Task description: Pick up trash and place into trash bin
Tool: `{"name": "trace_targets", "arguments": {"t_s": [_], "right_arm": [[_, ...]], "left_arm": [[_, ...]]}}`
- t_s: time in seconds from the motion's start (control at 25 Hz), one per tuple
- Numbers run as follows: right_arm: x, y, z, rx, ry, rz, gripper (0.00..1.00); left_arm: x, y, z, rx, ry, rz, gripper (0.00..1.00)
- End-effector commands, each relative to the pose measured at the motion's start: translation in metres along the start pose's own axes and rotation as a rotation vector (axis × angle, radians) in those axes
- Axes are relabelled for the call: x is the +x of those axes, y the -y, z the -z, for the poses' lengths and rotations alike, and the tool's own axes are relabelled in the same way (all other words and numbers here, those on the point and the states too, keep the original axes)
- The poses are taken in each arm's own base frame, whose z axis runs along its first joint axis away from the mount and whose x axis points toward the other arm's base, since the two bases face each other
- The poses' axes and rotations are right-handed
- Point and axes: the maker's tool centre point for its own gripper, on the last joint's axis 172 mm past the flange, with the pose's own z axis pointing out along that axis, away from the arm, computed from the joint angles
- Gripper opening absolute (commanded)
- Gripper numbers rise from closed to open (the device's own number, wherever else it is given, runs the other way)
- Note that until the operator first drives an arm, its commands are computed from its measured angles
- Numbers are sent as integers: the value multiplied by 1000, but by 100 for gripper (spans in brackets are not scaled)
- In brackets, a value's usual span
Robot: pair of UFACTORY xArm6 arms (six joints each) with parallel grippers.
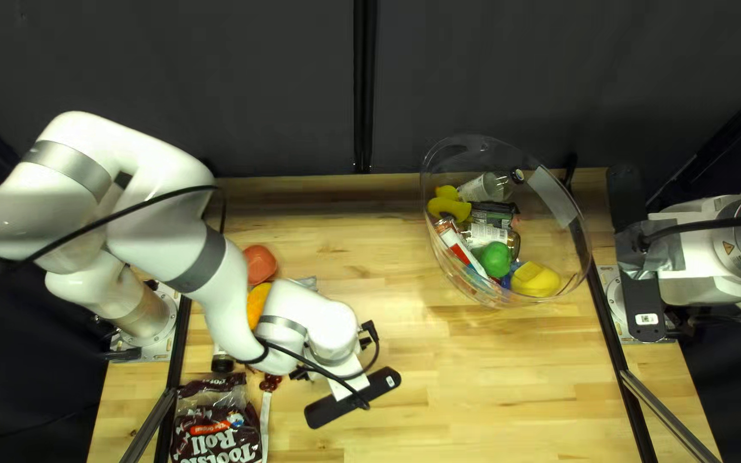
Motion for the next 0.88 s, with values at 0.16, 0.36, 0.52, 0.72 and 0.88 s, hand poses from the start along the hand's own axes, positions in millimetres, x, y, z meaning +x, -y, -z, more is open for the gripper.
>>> {"name": "trace_targets", "arguments": {"t_s": [0.16,0.36,0.52,0.72,0.88], "right_arm": [[0,0,0,0,0,0,100],[0,0,0,0,0,0,100],[0,0,0,0,0,0,100],[0,0,0,0,0,0,100],[0,0,0,0,0,0,100]], "left_arm": [[-14,-16,-3,4,-28,6,100],[-20,-18,0,1,-33,9,100],[-37,-27,4,-2,-18,41,100],[-48,-35,13,14,2,92,100],[-17,-26,23,36,-4,55,100]]}}
